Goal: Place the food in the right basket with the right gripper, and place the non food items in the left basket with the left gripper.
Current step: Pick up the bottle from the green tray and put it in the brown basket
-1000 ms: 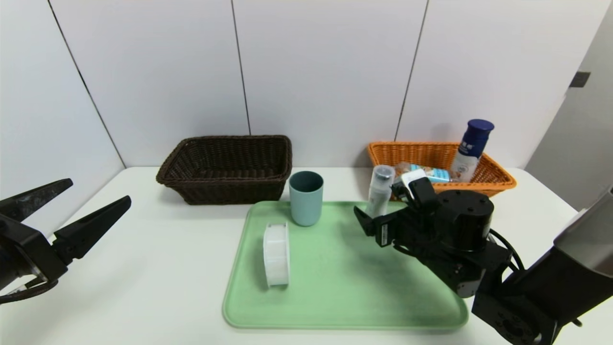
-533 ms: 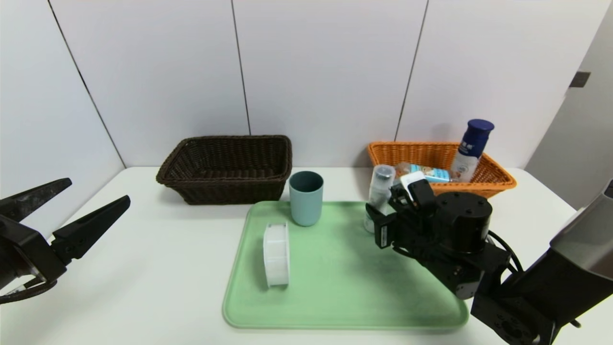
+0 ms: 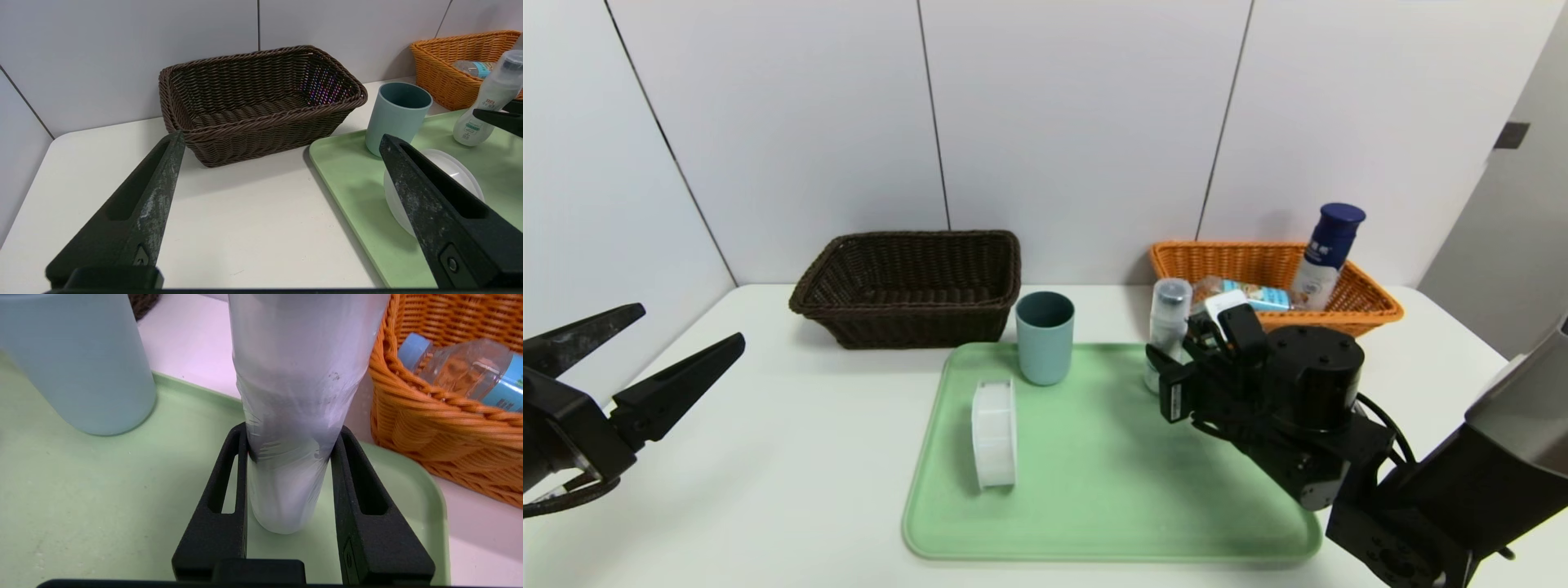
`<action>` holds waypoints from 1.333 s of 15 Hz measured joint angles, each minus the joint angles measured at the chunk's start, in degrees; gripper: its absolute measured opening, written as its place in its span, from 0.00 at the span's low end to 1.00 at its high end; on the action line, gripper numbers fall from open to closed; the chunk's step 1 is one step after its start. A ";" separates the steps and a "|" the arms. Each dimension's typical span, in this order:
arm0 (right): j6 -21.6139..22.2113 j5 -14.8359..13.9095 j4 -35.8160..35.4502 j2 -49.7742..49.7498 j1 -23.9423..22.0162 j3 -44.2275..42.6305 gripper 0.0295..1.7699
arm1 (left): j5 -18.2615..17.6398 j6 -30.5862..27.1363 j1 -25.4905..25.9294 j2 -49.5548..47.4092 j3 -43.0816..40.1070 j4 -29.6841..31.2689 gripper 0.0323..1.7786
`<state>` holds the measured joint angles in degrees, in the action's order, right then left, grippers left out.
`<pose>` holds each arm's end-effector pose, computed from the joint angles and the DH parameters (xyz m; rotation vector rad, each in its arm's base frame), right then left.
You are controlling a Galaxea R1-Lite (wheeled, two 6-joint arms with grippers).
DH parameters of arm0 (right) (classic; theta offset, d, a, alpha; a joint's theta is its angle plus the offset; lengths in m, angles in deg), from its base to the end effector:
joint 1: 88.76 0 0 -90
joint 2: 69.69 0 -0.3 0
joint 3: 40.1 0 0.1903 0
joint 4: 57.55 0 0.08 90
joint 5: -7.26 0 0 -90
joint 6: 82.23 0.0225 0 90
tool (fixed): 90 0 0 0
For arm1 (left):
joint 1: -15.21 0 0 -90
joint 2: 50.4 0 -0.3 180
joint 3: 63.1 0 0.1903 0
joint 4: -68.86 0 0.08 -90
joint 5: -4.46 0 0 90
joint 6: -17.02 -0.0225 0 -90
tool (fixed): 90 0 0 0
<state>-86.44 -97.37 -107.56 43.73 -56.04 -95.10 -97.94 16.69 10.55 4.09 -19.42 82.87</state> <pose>0.2719 0.1680 0.0983 -0.1319 0.1234 0.3201 0.1137 -0.0141 0.2142 0.0095 -0.0568 -0.2975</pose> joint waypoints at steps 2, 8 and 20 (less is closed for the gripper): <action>-0.30 0.00 0.87 -1.95 1.04 -1.16 0.32 | 0.00 0.00 0.00 0.00 -0.02 -0.04 0.95; -1.60 0.16 12.57 -10.50 3.24 -10.59 0.32 | 0.00 -0.20 0.00 0.00 -0.26 -0.09 0.95; -4.89 7.56 48.08 3.80 6.64 -68.63 0.32 | 0.00 -0.27 0.00 -1.02 -0.57 -0.06 0.95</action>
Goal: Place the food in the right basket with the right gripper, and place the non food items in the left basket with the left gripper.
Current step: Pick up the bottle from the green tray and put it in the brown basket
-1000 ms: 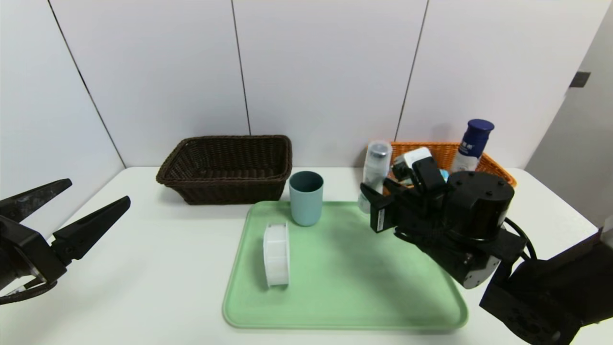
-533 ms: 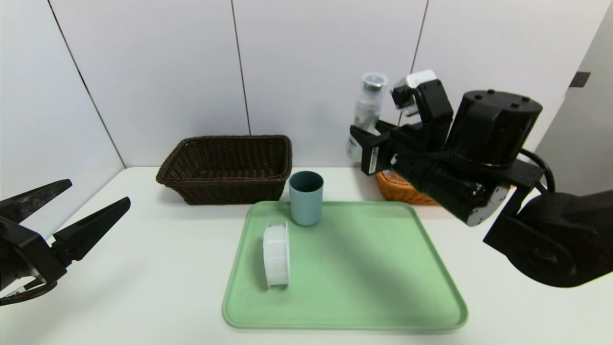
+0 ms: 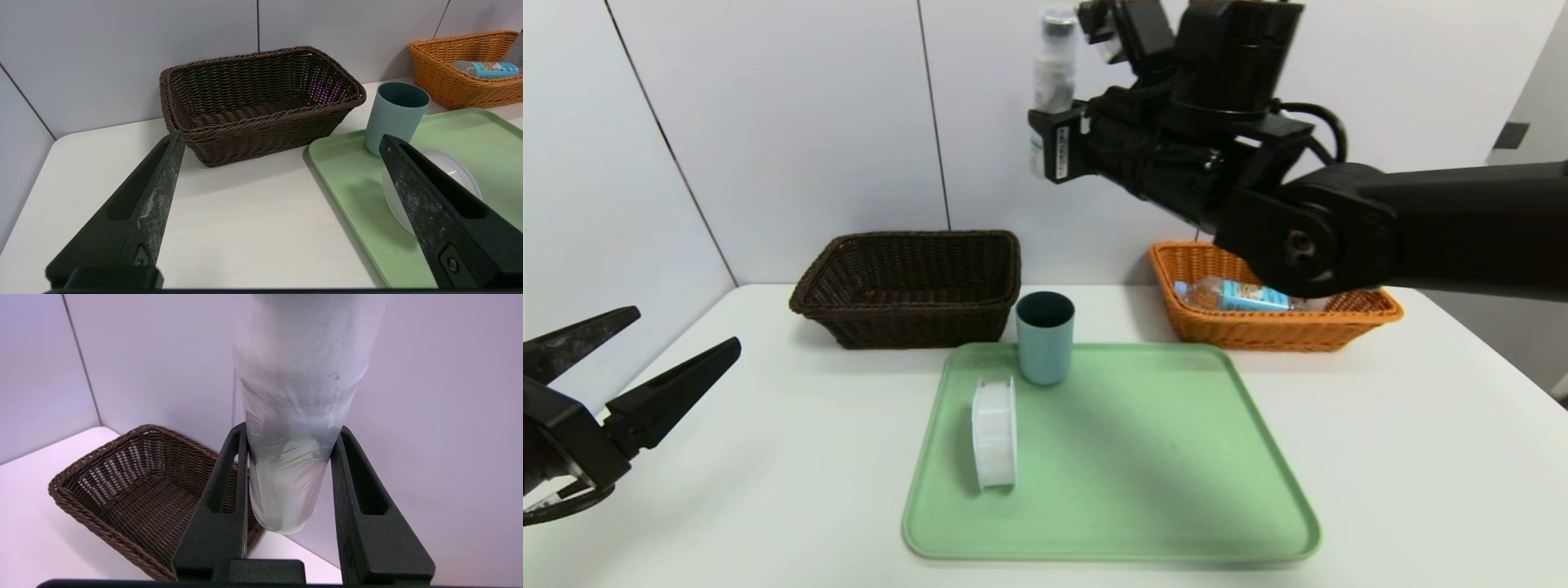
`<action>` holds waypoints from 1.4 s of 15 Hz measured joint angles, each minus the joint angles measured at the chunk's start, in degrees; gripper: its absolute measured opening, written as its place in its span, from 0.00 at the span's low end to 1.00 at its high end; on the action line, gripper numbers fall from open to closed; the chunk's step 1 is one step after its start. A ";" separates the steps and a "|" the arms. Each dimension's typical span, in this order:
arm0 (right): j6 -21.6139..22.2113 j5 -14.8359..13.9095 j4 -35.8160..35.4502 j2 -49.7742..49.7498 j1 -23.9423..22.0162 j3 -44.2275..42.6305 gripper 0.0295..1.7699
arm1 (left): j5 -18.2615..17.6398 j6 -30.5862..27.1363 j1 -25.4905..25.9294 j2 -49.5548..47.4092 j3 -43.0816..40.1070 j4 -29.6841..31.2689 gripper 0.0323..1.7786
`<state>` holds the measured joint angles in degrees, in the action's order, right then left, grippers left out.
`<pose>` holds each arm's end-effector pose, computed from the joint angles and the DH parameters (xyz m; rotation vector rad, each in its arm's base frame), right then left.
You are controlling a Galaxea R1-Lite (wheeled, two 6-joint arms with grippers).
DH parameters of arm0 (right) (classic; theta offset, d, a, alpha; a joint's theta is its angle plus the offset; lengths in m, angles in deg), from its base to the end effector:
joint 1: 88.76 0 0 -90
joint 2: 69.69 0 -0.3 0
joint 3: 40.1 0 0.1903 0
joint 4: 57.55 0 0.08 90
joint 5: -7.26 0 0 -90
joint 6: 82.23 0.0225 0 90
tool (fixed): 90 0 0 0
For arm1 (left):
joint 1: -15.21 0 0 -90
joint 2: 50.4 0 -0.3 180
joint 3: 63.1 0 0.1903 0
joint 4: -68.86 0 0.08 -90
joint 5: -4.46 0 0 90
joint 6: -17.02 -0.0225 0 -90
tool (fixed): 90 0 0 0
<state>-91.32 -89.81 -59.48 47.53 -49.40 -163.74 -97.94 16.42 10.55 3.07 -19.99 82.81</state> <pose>0.3323 0.2690 0.3029 -0.0960 -0.1799 0.5502 0.1096 -0.0138 0.2132 0.0146 -0.0643 -0.2973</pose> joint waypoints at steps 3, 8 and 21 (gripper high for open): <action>-1.05 2.11 4.72 9.87 3.13 -10.29 0.32 | -0.02 -0.13 0.00 -0.28 -0.09 0.05 0.95; -1.88 3.66 1.62 19.43 5.47 -12.21 0.32 | 0.00 -0.11 0.00 -0.79 -0.98 0.00 0.95; -5.21 1.84 -3.56 25.38 4.29 -12.24 0.32 | 0.00 -0.02 0.00 -2.71 -2.65 -0.02 0.95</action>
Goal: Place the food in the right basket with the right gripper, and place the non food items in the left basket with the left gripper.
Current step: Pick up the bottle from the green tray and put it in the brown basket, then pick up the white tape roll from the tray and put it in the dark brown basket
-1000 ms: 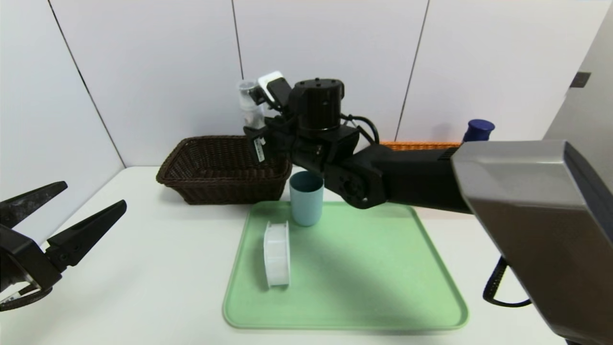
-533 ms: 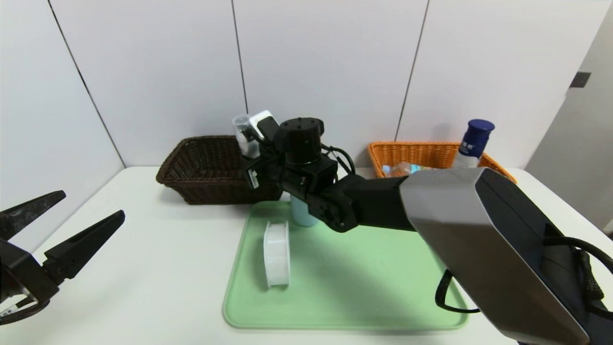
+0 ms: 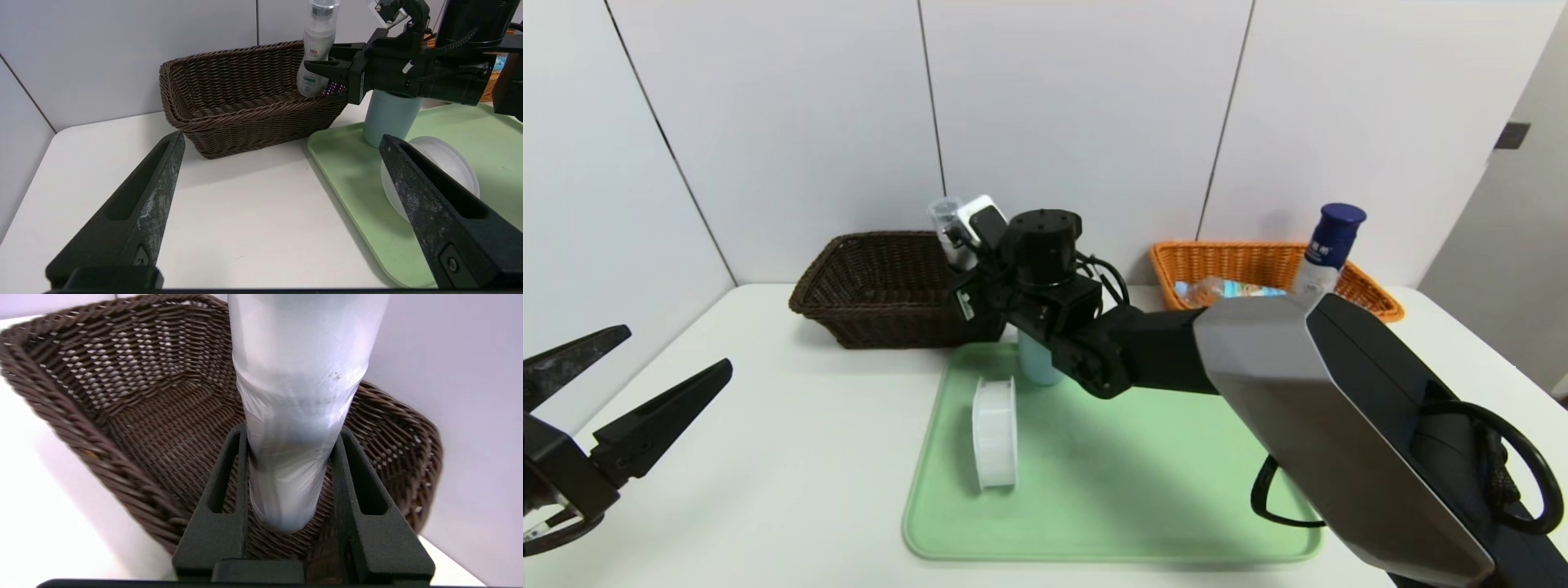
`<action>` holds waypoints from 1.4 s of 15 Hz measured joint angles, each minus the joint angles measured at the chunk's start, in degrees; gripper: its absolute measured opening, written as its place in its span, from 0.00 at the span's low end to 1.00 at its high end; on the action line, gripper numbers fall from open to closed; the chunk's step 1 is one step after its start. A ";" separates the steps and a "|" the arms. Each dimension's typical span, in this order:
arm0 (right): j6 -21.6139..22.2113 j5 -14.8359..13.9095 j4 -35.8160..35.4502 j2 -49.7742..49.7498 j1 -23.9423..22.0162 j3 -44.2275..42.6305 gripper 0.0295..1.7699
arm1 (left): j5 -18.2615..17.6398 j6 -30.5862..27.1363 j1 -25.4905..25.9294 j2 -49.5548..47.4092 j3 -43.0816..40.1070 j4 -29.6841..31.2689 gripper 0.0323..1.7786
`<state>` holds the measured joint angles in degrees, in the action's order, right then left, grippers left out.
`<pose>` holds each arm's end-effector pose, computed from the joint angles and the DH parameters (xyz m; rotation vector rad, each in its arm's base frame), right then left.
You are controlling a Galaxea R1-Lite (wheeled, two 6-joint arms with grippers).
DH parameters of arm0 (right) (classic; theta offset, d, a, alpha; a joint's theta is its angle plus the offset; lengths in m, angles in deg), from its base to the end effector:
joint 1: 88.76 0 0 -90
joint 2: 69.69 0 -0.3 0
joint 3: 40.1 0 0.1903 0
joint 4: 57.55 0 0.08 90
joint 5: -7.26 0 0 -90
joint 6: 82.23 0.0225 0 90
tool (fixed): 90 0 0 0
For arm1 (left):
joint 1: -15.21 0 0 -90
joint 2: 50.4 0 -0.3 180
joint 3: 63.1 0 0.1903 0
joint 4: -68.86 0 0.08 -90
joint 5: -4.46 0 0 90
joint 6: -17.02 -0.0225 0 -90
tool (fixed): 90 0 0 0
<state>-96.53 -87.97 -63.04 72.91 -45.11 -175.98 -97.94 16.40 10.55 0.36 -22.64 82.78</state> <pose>0.3847 0.3641 0.1577 -0.2492 -0.0639 0.6696 0.0985 -0.0129 0.2048 0.0150 -0.0649 -0.2973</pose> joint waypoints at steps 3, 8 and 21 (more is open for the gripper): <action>-0.30 -0.15 -0.69 -0.33 -0.02 0.00 0.49 | 0.00 0.02 -0.02 -0.02 0.11 0.00 0.95; -0.41 0.06 -1.73 -0.62 -0.09 0.02 0.72 | -0.02 -0.04 0.00 -0.07 0.44 0.02 0.95; -5.24 -0.74 6.14 -23.28 -8.85 13.19 0.92 | -0.02 -0.15 0.00 0.01 2.67 0.00 0.95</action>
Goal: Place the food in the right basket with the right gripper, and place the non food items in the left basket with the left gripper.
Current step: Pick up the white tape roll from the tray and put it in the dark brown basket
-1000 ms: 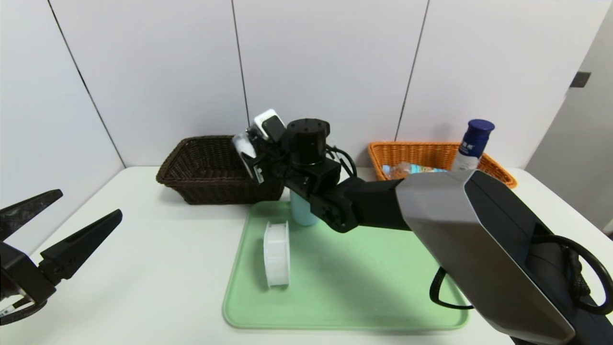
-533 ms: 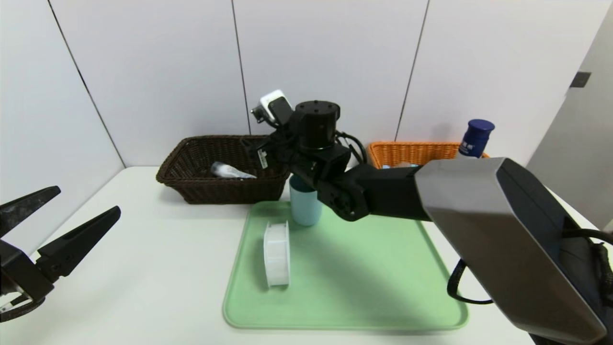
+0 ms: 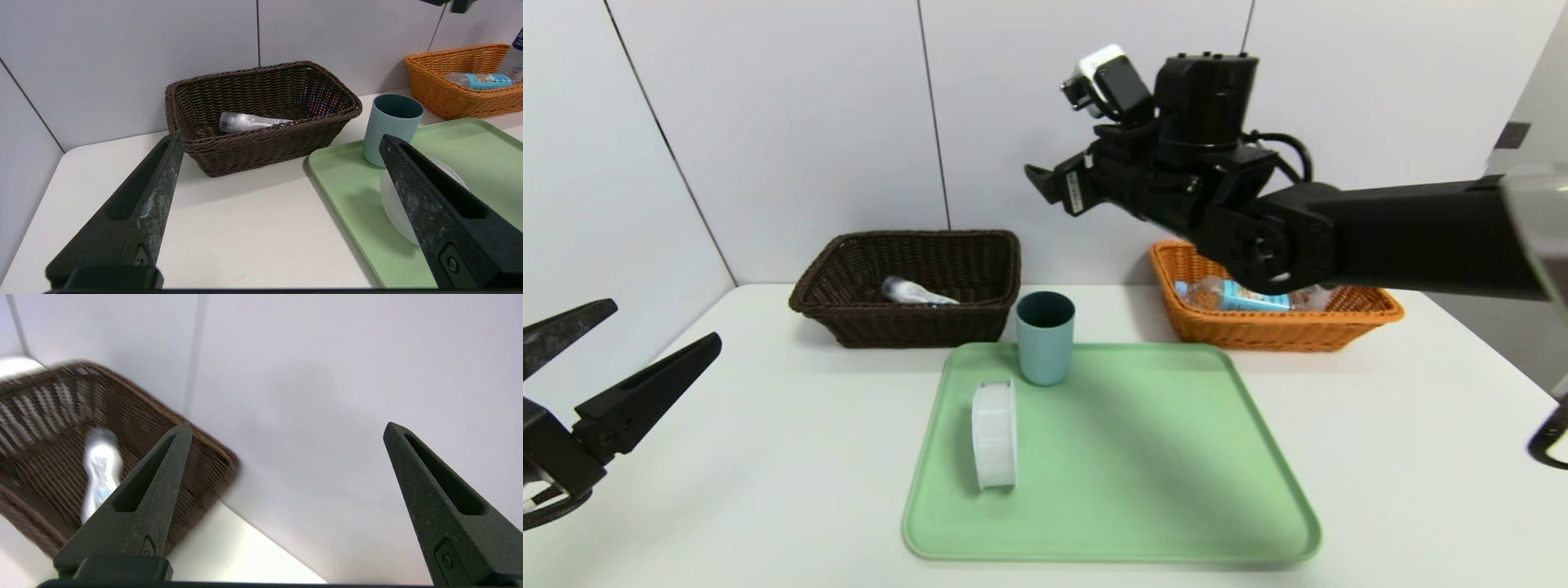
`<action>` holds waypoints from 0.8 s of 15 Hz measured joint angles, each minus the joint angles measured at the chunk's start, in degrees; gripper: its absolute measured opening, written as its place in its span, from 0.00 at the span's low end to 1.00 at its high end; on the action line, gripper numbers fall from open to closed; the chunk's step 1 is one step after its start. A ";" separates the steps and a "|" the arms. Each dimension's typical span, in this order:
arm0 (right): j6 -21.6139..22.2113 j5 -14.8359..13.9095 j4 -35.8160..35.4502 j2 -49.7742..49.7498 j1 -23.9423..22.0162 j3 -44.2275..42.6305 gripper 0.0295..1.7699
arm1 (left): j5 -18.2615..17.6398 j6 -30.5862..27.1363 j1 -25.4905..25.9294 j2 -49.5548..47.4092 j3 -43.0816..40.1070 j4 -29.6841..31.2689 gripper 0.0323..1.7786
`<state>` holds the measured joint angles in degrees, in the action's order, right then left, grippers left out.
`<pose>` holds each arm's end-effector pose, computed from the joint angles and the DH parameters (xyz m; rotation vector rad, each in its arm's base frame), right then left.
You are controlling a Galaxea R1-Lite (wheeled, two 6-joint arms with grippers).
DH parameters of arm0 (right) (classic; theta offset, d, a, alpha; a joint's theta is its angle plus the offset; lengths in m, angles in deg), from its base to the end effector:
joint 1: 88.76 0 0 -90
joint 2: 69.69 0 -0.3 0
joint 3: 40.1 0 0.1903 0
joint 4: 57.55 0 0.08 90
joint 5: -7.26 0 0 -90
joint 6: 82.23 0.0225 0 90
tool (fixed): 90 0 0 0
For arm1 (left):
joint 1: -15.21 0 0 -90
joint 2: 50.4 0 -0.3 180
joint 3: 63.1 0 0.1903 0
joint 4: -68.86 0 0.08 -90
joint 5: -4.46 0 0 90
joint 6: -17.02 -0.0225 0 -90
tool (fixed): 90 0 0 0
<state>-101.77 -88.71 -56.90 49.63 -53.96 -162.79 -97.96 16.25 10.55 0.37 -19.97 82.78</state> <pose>0.3619 0.2487 0.2776 -0.3170 -0.1302 0.4903 0.0995 -0.0130 0.2182 0.0208 -0.1118 -0.2971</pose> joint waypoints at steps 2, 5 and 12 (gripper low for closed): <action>0.09 -0.06 0.98 -7.08 -2.34 10.05 0.93 | 0.05 -0.09 0.00 0.18 0.18 0.00 0.95; 1.41 -0.15 1.33 -18.83 -7.74 26.20 0.94 | 0.02 -0.22 0.00 0.44 0.41 -0.06 0.95; 4.14 -0.04 1.88 -47.36 -22.88 52.27 0.96 | 0.05 -2.36 -1.82 3.39 2.73 0.07 0.95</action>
<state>-97.63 -88.75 -55.02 2.27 -76.84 -110.51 -97.91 13.88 8.74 3.76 -17.24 82.86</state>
